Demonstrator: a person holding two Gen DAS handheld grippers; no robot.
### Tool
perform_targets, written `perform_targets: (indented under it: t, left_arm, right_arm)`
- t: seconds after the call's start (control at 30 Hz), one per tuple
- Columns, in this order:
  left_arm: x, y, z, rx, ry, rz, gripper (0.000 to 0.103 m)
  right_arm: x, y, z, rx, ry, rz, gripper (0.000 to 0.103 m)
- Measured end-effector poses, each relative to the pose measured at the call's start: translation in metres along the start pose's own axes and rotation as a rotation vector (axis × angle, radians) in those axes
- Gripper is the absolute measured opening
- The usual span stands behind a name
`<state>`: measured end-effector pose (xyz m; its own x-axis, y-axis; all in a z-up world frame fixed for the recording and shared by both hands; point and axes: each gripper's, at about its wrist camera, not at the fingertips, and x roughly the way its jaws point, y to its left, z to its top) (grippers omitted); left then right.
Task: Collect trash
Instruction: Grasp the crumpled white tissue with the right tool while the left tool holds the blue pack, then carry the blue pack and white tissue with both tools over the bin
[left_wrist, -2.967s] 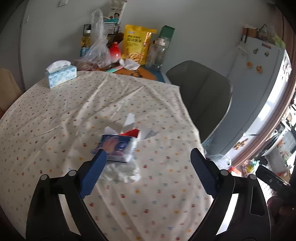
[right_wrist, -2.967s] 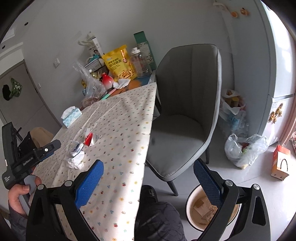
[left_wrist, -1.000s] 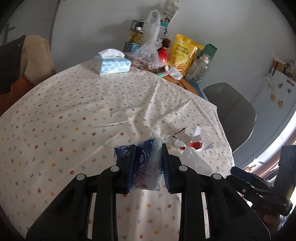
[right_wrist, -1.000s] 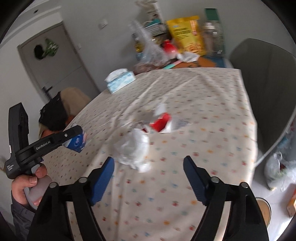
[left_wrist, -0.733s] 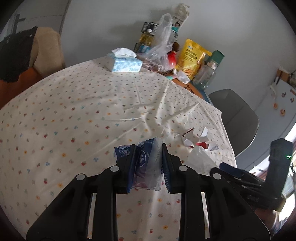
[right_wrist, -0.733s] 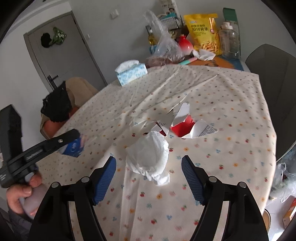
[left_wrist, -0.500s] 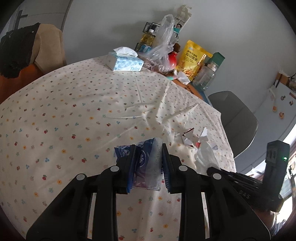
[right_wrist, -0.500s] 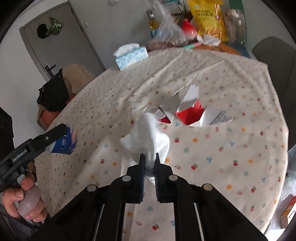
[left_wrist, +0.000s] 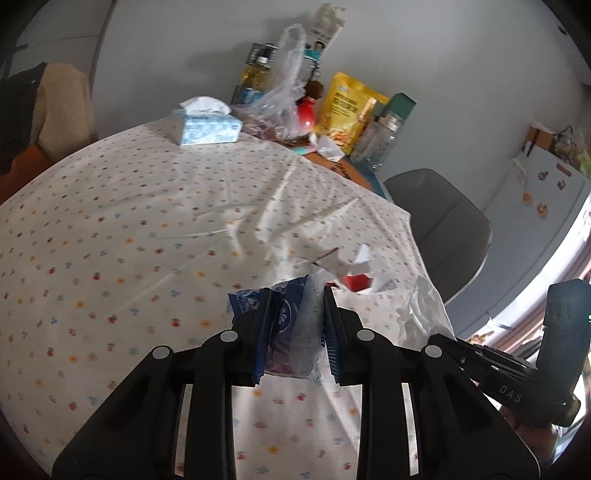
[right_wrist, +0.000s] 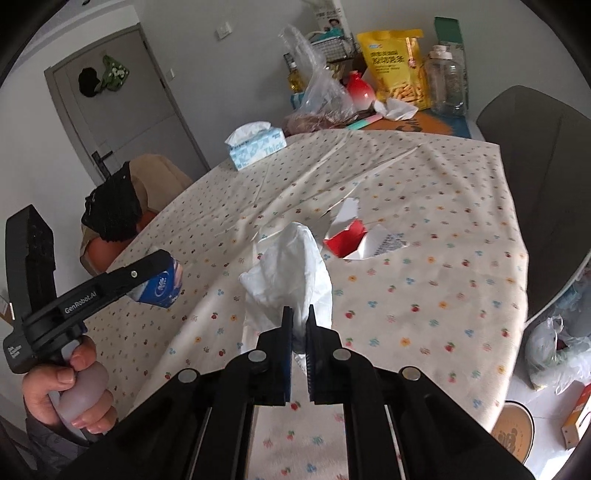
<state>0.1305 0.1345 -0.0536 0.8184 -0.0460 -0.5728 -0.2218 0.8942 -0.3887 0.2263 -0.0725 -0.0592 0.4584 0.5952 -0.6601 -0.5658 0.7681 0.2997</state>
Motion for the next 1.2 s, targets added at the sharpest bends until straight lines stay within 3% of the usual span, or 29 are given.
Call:
perform_targets:
  t: [0.57,0.9,1.2]
  left_arm:
    - [0.032,-0.110,-0.011,0.165,0.049,-0.130,0.026]
    - [0.055,-0.181,-0.037,0.241,0.099,-0.191,0.026]
    - [0.072,-0.234,-0.061,0.328,0.157,-0.234,0.026]
  right_arm:
    - [-0.072,-0.089,-0.022,0.158,-0.107,-0.108,0.007]
    - [-0.115,-0.157,-0.049,0.264,-0.145,-0.222,0.007]
    - [-0.132,-0.204,-0.083,0.364,-0.147,-0.266,0.007]
